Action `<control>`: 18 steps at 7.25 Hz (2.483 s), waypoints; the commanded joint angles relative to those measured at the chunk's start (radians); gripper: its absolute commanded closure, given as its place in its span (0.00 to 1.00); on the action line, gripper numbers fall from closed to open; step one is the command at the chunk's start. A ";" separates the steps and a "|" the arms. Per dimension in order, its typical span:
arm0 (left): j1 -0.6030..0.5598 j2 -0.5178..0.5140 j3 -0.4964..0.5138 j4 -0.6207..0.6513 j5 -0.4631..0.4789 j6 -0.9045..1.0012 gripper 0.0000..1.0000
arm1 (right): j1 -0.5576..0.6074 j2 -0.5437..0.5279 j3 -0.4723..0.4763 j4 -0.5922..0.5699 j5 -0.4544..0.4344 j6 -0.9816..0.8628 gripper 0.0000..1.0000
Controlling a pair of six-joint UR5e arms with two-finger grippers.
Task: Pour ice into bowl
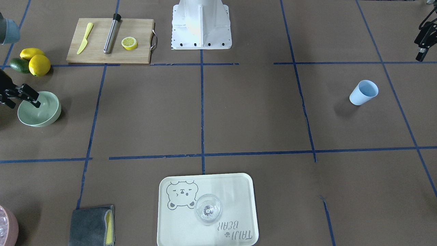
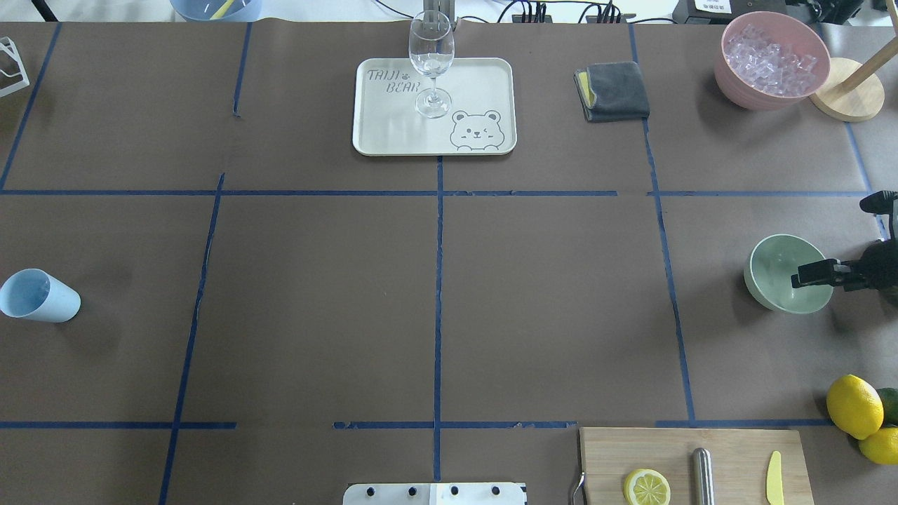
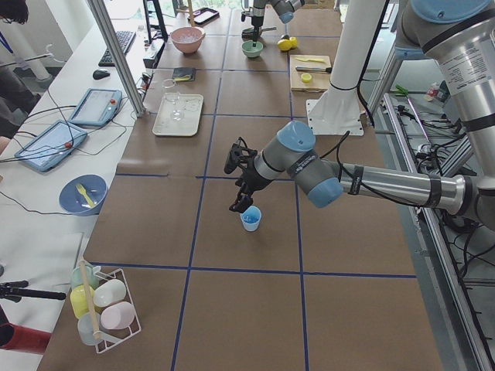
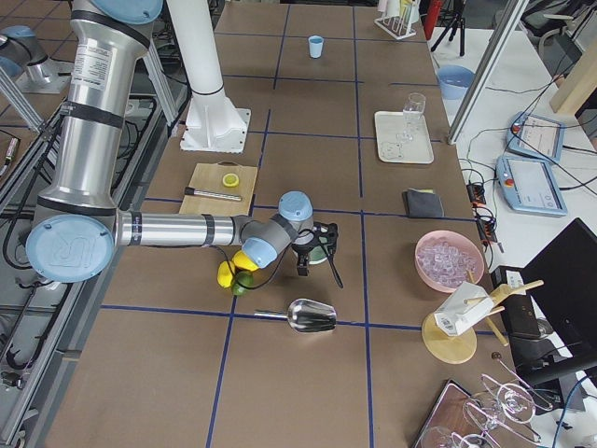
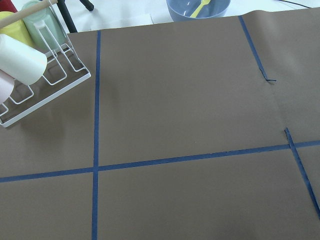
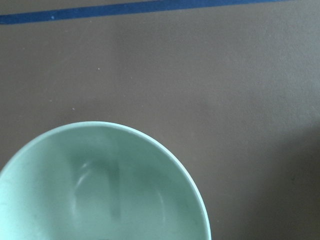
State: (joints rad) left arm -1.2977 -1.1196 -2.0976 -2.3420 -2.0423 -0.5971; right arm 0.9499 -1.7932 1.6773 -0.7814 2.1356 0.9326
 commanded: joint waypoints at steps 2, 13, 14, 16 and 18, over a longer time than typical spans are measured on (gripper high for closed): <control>0.006 0.029 0.002 -0.037 0.005 -0.003 0.01 | -0.007 -0.002 -0.001 0.002 0.012 0.011 0.81; 0.429 0.250 0.001 -0.453 0.361 -0.398 0.01 | -0.067 0.292 0.223 -0.113 0.218 0.496 1.00; 0.466 0.250 0.001 -0.460 0.410 -0.426 0.01 | -0.118 0.376 0.226 -0.171 0.172 0.565 1.00; 0.709 0.260 0.004 -0.459 0.639 -0.640 0.01 | -0.233 0.547 0.228 -0.339 0.043 0.647 1.00; 0.907 0.283 0.019 -0.429 0.823 -0.809 0.01 | -0.353 0.694 0.226 -0.480 -0.060 0.724 1.00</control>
State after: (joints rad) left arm -0.5152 -0.8479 -2.0889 -2.7913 -1.3362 -1.3008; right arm 0.6660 -1.1889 1.9042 -1.1742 2.1363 1.6104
